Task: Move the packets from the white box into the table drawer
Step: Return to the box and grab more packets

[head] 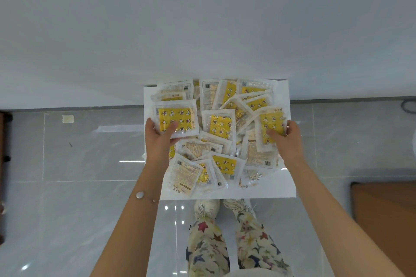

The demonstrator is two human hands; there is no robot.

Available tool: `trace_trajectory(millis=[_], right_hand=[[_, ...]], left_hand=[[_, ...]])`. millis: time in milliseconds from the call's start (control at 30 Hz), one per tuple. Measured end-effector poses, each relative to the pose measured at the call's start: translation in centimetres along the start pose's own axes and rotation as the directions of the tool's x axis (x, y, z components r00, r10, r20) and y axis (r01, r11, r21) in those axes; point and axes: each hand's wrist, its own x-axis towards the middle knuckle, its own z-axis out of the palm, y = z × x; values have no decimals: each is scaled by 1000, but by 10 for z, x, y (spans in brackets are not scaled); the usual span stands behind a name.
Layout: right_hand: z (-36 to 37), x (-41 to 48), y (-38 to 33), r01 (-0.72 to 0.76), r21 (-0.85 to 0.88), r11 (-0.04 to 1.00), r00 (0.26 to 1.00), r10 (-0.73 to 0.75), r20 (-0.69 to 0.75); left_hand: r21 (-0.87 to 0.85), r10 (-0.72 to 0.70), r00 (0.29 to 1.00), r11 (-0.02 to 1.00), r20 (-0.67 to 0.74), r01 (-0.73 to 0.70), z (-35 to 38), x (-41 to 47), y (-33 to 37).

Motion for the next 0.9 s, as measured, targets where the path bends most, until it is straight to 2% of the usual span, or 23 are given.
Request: trace_trajectory(millis=[167,367,500,567,667,767,900], right_hand=[[-16,-10,-8,-35,67,997,999,37,-20],[-32,-21,-10,-210,75,975,968,197,153],[-41,-37,-16,-277,49,960,952,267,150],[-50,-53,-31,-250,84,965,961,237,139],[-64,-90,-68,-133,136,982,979,109,171],[-68,-136,-114,-12,116,993,975,-14,222],[-67,-204,-180,74,181,981,952,-123,279]], left_hand=[[-59,-46,996,997,74,50,-8,-17,-1],[-138,-104,993,984,61,112,-11,-50,-5],[-176,-118,990,976,77,130,-13,-75,1],[-195,-112,990,973,82,126,-16,-93,12],[-226,-88,993,968,83,104,-22,-126,38],[-254,-53,994,964,91,74,-27,-161,70],[-299,43,996,954,76,-19,-42,-213,126]])
